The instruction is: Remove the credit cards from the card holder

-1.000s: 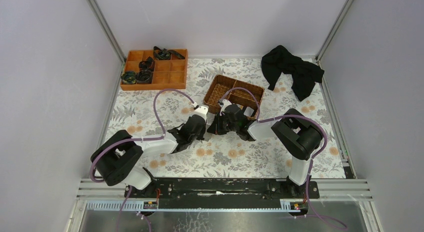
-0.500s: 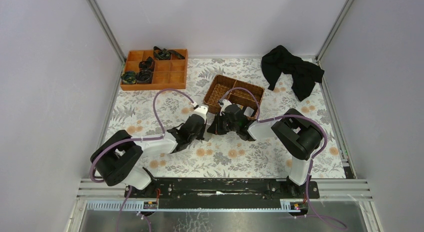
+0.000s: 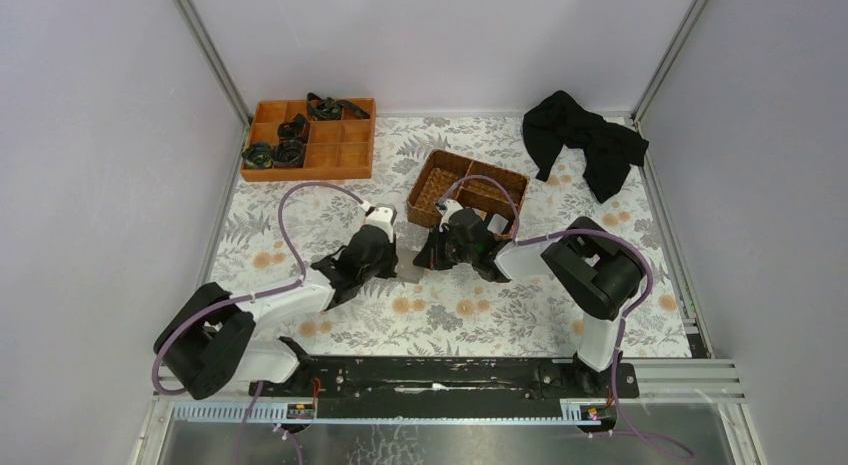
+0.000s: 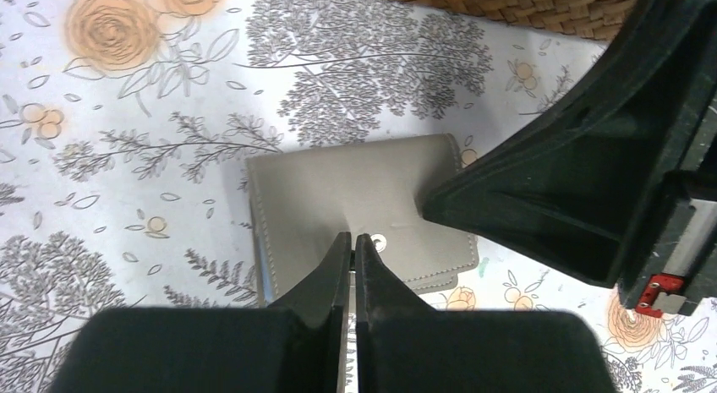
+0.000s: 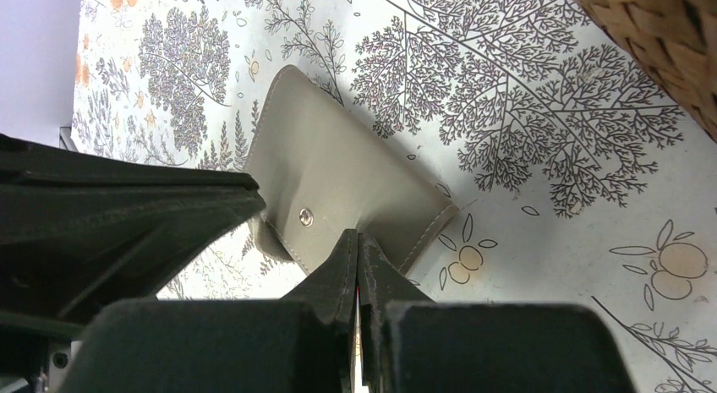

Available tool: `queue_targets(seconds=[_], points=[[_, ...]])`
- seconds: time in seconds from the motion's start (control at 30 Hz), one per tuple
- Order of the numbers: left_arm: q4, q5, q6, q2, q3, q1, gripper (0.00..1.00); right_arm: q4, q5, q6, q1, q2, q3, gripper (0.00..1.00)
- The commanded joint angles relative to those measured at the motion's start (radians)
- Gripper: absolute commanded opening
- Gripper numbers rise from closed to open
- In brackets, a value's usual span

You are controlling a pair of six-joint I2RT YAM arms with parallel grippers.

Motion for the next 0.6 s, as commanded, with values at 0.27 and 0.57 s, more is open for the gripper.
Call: queue_targets(seconds=[0.27, 0.57], points=[[-0.047, -0.154, -0.073, -0.162, -0.064, 0.044, 0.00, -0.310, 0.106, -0.053, -0.016, 0.079, -0.066, 0.00], [-0.108, -0.332, -0.110, -0.194, -0.057, 0.046, 0.00, -0.388, 0.119, -0.046, 0.004, -0.065, -0.095, 0.00]])
